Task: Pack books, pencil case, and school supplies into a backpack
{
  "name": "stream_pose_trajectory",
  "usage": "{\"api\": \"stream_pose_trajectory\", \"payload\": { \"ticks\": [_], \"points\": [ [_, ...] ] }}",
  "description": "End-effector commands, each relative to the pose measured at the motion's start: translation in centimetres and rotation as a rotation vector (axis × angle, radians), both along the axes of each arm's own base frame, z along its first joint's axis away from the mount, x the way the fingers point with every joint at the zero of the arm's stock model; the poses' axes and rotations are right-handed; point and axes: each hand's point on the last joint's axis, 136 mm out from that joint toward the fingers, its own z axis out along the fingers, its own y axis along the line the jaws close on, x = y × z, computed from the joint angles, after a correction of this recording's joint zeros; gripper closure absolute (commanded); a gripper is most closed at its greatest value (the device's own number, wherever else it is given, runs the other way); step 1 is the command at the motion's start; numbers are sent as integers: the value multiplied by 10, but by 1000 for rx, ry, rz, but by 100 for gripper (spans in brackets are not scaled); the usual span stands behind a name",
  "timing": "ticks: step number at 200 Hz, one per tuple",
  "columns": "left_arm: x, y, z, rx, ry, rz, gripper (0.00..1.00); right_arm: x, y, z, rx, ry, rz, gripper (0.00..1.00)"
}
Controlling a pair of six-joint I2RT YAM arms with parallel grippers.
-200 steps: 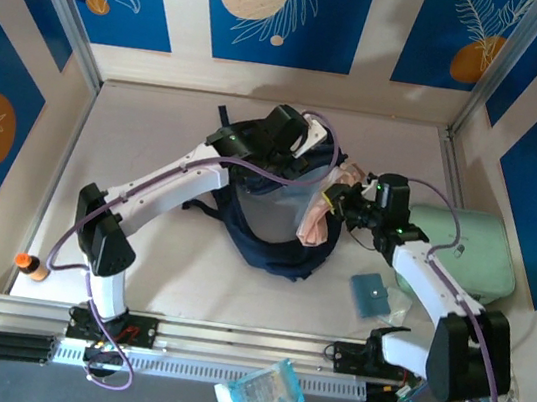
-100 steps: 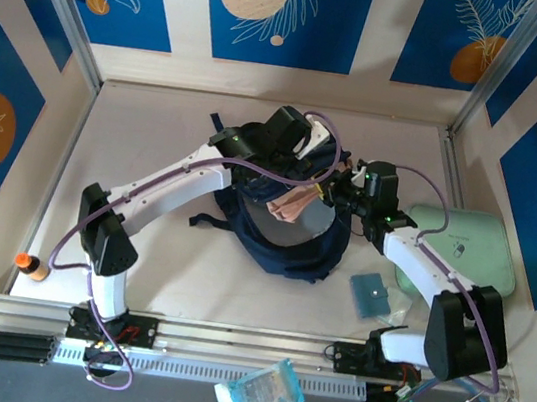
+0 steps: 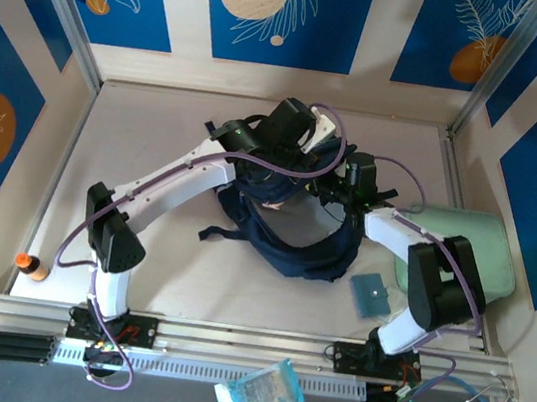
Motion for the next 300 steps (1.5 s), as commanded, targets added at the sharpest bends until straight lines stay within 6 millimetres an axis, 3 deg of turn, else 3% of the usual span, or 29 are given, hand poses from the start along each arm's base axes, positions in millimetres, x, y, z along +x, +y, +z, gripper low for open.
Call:
{"api": "stream_pose_trajectory", "payload": {
  "ticks": [1, 28, 59, 90, 148, 195, 213, 237, 300],
  "points": [
    [-5, -17, 67, -174, -109, -41, 100, 28, 5, 15, 4, -108, -26, 83],
    [-4, -16, 66, -166, -113, -31, 100, 37, 11, -11, -19, -74, -24, 75],
    [-4, -14, 61, -148, -105, -29, 100, 27, 3, -34, -43, 9, -38, 61],
    [-4, -13, 58, -139, -104, -27, 100, 2, -10, -31, -101, 58, -39, 51],
    [-6, -18, 51, -138, -93, -50, 100, -34, -29, -28, -166, 114, -55, 46],
    [-7, -19, 47, -142, -80, -52, 100, -27, -20, -40, -157, 141, -41, 52],
    [-7, -18, 48, -141, -80, -50, 100, -22, -16, -49, -165, 161, -45, 67],
    [-7, -19, 51, -149, -86, -56, 100, -14, -9, -59, -172, 171, -48, 79],
    [-8, -21, 48, -146, -77, -65, 100, 24, 19, -54, -116, 66, -44, 80]
  ]
}}
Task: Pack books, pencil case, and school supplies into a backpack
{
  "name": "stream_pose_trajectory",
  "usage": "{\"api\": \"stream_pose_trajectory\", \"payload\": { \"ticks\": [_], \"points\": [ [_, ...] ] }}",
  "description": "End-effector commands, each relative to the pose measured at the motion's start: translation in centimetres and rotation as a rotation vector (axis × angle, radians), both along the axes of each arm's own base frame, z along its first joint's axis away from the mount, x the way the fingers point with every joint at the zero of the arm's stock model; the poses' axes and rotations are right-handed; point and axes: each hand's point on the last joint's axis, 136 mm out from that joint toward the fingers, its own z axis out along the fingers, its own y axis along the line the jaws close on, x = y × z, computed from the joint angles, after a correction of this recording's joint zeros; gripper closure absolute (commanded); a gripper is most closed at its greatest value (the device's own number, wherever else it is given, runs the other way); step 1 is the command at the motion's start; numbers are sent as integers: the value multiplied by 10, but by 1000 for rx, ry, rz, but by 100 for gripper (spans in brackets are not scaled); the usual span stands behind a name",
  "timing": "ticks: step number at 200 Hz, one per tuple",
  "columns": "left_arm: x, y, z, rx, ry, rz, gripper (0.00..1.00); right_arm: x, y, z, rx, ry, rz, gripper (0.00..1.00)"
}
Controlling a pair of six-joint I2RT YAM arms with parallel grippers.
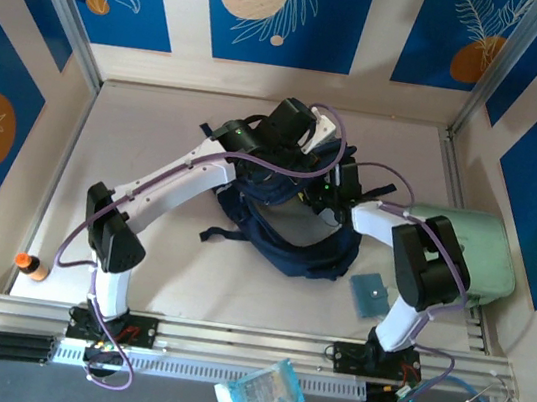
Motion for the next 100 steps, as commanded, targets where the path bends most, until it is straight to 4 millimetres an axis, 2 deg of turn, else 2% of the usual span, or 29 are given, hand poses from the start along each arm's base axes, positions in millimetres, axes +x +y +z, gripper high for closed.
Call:
{"api": "stream_pose_trajectory", "payload": {
  "ticks": [1, 34, 53, 77, 100],
  "points": [
    [-6, -19, 48, -141, -86, -53, 100, 23, 13, 10, 34, -74, -13, 80],
    [-4, -16, 49, -134, -92, -36, 100, 46, 26, 7, 62, -89, -38, 80],
    [-4, -15, 47, -131, -89, -33, 100, 51, 26, 8, 65, -97, -47, 78],
    [-3, -14, 45, -121, -89, -27, 100, 42, 18, 20, 70, -116, -36, 68],
    [-2, -14, 42, -117, -91, -23, 100, 17, 5, 34, 64, -130, -14, 65]
  ]
}}
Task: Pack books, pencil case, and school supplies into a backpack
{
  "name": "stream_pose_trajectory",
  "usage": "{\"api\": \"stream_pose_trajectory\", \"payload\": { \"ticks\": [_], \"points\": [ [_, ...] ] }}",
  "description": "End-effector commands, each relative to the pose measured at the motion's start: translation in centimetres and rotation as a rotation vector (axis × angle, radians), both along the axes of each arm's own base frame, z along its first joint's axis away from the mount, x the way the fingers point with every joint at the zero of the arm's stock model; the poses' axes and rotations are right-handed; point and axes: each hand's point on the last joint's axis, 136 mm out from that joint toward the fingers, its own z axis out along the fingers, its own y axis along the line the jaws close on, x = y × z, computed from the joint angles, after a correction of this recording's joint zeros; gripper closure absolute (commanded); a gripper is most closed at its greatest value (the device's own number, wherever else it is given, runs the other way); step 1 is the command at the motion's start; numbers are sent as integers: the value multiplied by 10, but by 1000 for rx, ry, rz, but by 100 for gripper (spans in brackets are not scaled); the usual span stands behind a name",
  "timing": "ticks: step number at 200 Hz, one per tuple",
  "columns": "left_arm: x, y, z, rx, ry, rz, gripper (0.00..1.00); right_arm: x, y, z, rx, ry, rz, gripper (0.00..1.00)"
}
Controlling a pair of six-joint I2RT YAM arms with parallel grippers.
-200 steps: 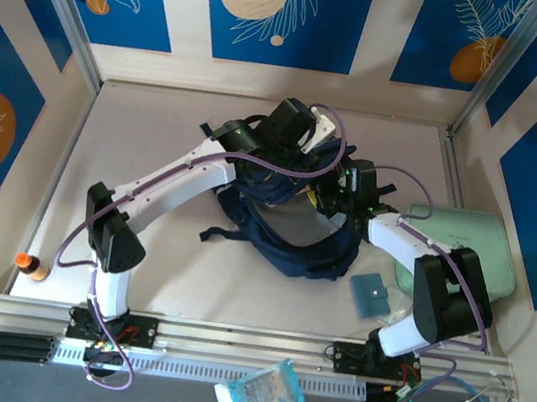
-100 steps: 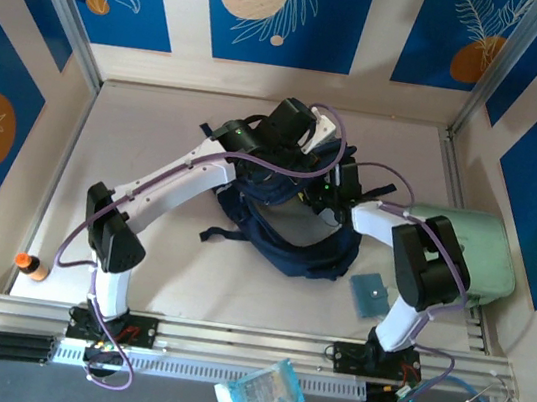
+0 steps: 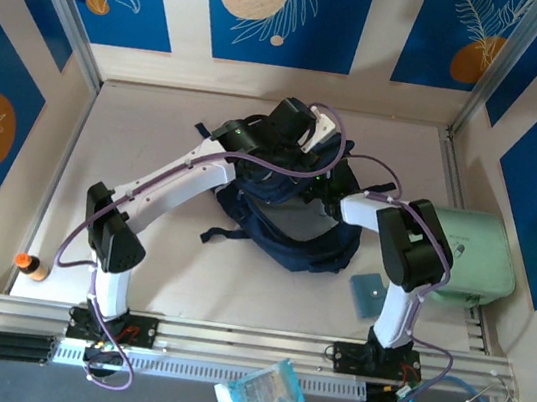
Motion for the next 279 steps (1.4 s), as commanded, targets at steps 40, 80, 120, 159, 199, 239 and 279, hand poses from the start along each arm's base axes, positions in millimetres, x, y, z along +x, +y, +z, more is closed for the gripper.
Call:
{"api": "stream_pose_trajectory", "payload": {
  "ticks": [40, 80, 120, 159, 199, 239, 279],
  "points": [
    [-3, -17, 32, -111, -86, -42, 100, -80, -55, 31, -51, 7, -55, 52],
    [-1, -20, 10, -130, -54, -22, 100, -138, -124, 28, -313, 116, -198, 40],
    [-5, -39, -23, -190, 58, -36, 100, -161, -164, 78, -462, -27, -272, 34],
    [-6, -52, -65, -235, 211, 18, 80, -155, -160, 108, -570, -56, -178, 29],
    [-1, -32, -77, -309, 289, 105, 35, -150, -151, 99, -547, -37, -151, 27],
    [6, 16, -76, -332, 283, 226, 21, -144, -126, 82, -474, -29, -37, 25],
    [19, 95, -121, -476, 436, 482, 22, -142, -108, 72, -427, -7, 39, 26]
  ]
}}
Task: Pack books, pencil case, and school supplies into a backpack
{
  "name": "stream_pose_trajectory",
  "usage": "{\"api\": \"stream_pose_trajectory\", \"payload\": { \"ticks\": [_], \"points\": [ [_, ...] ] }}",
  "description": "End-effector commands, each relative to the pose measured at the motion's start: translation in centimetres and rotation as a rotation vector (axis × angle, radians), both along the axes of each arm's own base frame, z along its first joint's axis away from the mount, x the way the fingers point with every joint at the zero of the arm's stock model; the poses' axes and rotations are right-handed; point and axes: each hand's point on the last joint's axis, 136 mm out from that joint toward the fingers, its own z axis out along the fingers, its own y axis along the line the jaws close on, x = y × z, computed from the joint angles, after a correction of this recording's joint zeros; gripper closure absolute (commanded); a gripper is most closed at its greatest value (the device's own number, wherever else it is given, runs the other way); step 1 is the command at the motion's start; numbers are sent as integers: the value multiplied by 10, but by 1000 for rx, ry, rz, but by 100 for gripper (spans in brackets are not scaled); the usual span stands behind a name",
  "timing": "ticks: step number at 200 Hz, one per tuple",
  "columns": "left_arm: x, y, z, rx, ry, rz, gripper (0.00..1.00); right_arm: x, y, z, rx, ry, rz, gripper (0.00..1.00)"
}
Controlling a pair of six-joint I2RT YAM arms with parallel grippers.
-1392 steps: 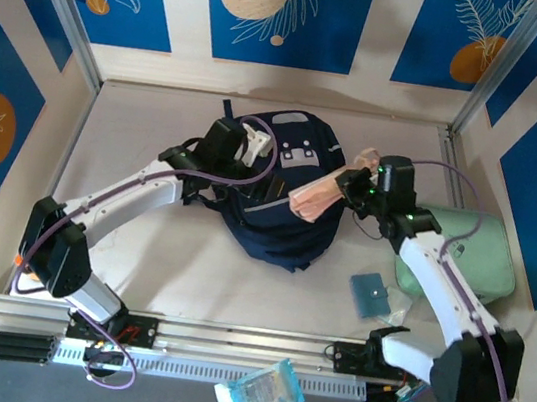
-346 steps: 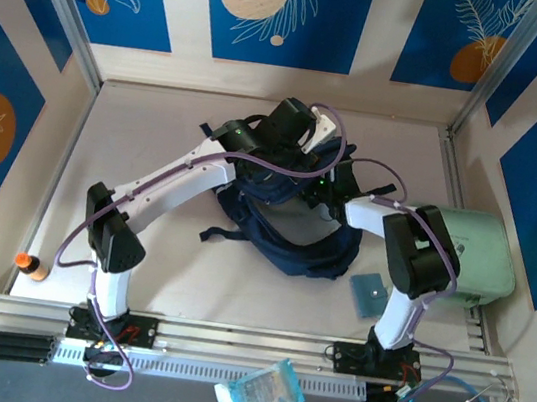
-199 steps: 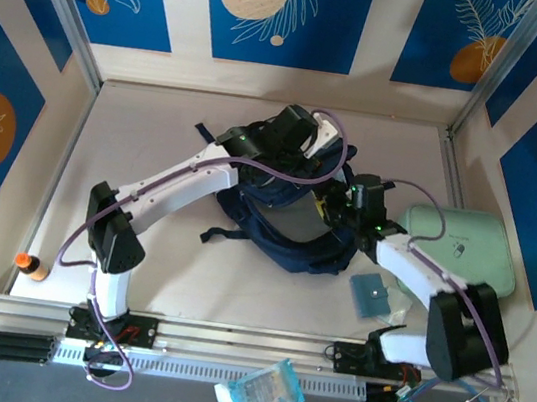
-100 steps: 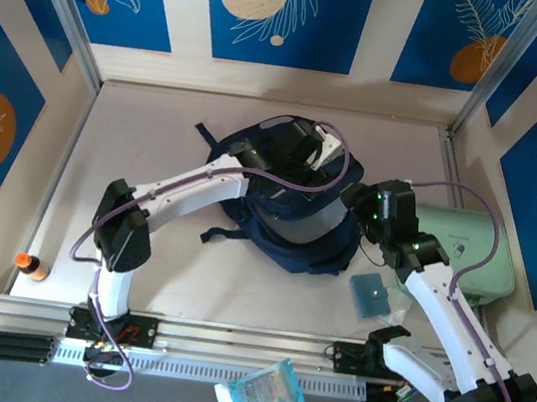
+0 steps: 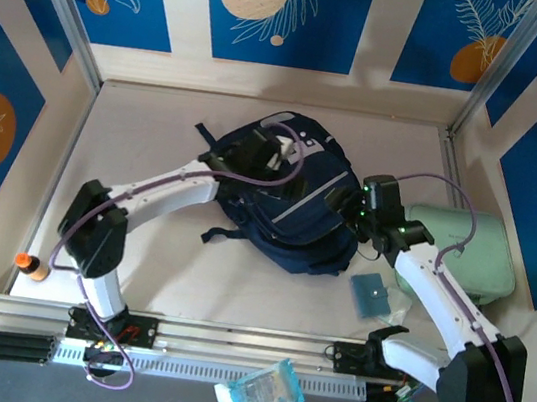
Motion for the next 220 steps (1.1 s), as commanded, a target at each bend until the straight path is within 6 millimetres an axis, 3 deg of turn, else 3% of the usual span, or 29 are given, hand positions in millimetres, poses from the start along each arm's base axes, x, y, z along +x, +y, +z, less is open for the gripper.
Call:
{"api": "stream_pose_trajectory", "payload": {
  "ticks": [1, 14, 38, 75, 95, 125, 152, 174, 194, 220],
  "points": [
    [10, 40, -9, -152, 90, 170, 22, -1, 15, 0, 47, -6, 75, 26],
    [11, 58, -17, -283, 143, 236, 22, 0, 17, -1, 51, -3, 83, 26],
    [20, 79, -14, -504, 129, 320, 21, 2, 21, -3, 77, 8, 86, 26],
    [29, 100, -40, -535, 178, 435, 20, 5, 32, -5, 140, 26, 95, 27],
    [35, 112, -62, -520, 221, 531, 31, 6, 33, -7, 142, 33, 90, 27],
    [49, 100, -65, -589, 243, 520, 38, 7, 33, -8, 144, 38, 85, 28],
    [51, 98, -83, -613, 298, 555, 38, 8, 33, -9, 145, 36, 85, 28],
    [56, 92, -80, -653, 290, 532, 40, 11, 35, -12, 139, 45, 90, 28],
    [62, 86, -70, -687, 271, 501, 49, 12, 33, -19, 131, 68, 77, 29],
    [64, 85, -65, -676, 259, 489, 69, 11, 31, -27, 122, 74, 70, 29]
  ]
}}
